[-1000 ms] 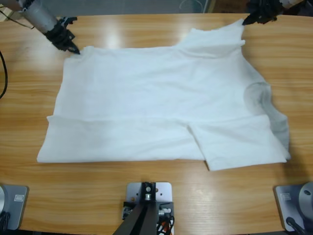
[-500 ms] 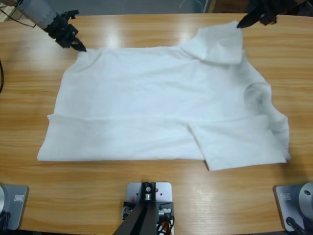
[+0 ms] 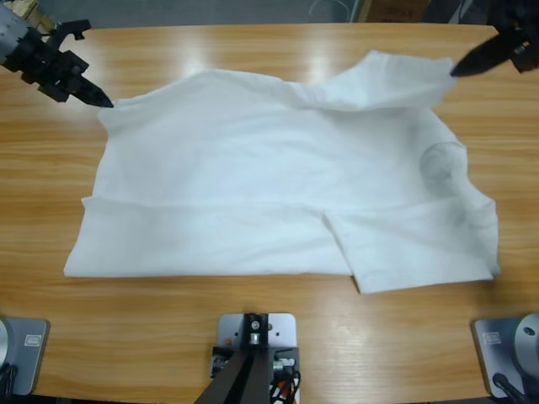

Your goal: Fold clothes

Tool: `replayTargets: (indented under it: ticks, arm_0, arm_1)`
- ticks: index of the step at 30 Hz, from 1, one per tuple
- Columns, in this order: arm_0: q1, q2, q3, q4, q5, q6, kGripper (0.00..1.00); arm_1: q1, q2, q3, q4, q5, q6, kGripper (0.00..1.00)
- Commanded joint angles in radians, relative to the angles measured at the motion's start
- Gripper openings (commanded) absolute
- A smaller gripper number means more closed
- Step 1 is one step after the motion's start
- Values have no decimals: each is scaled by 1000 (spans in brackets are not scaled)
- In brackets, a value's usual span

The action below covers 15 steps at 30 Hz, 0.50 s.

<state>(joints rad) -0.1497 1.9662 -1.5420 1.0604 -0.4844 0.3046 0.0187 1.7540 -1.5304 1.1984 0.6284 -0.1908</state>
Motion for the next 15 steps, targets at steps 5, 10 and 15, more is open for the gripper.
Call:
replayTargets:
  ticks: [5, 10, 15]
  arm_0:
    - [-139, -153, 146, 197, 62, 43, 0]
    - [-131, -142, 242, 193, 195, 44, 0]
    - [-130, -128, 283, 181, 231, 42, 0]
  arm_1:
    - [-14, -199, 74, 174, -68, 34, 0]
    - [-25, -231, 205, 173, -106, 59, 0]
    - [-82, -238, 358, 142, -140, 92, 0]
